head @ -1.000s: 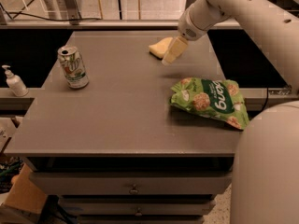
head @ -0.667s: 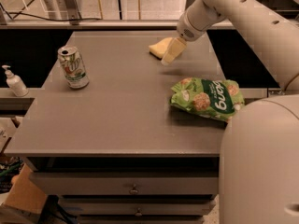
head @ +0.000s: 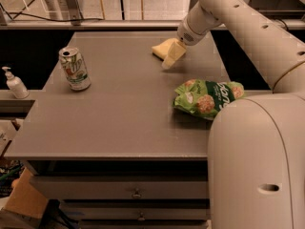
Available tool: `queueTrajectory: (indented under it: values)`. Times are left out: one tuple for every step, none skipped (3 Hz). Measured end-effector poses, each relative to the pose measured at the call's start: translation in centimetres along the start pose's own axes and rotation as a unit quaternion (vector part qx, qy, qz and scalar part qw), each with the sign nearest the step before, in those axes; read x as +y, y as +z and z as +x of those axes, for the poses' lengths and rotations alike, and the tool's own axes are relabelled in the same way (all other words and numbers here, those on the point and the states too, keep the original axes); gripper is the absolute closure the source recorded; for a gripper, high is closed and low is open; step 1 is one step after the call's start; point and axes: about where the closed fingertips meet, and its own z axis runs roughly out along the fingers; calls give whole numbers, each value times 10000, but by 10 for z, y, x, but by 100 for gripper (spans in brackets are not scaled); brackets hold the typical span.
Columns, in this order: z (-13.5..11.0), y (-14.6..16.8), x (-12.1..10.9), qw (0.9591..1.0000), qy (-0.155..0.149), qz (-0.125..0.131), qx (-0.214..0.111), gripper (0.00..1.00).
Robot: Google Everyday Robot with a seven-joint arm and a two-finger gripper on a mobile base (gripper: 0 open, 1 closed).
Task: Pick sponge
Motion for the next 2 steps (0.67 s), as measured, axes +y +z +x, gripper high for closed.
queueTrajectory:
  values:
    - [-2,8,2,9999,79,-95,-40,16]
    - [-1,9,0,9998,137,-121,-61,39]
